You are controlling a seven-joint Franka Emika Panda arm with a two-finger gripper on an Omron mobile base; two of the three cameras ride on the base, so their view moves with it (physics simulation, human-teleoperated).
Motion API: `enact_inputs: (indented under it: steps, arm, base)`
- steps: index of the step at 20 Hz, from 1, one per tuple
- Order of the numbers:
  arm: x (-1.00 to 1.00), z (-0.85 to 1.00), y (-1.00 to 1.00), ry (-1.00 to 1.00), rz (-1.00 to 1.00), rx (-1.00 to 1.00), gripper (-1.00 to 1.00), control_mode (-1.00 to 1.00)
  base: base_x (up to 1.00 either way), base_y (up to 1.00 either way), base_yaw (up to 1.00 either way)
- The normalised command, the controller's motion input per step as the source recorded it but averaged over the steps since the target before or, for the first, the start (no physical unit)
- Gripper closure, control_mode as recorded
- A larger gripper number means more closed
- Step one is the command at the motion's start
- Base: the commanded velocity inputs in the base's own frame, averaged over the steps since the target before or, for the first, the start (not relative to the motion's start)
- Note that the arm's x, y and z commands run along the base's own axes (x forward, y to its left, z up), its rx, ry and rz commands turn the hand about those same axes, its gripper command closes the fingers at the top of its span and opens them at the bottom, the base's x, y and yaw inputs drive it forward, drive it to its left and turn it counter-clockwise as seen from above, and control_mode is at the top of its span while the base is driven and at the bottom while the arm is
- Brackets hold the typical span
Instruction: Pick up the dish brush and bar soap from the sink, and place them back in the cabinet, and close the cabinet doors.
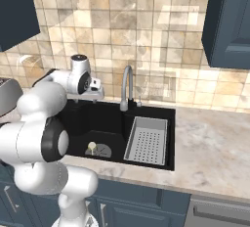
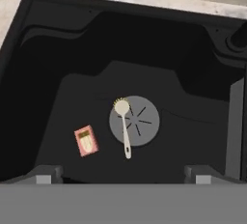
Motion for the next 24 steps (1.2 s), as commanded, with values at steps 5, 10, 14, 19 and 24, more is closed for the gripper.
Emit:
enact_inputs:
  steps: [5,10,14,19,24]
  arm:
    - [0.25,-0.19,0.0,0.0,0.01,0.0,-1.0,-1.0]
    - [0.14,-0.19,0.0,0.0,0.01,0.0,-1.0,-1.0]
    - [0.03,-0.22,0.0,0.0,0.01,0.0,-1.0,-1.0]
    - [0.0,-0.22,0.0,0.0,0.01,0.0,-1.0,-1.0]
    - [-0.01,-0.16,0.0,0.0,0.02,0.0,-1.0,-1.0]
  base:
    - [0.0,0.0,0.0]
    - [0.0,0.0,0.0]
    - [0.0,0.0,0.0]
    - [0.0,0.0,0.0]
    - [0.0,0.0,0.0]
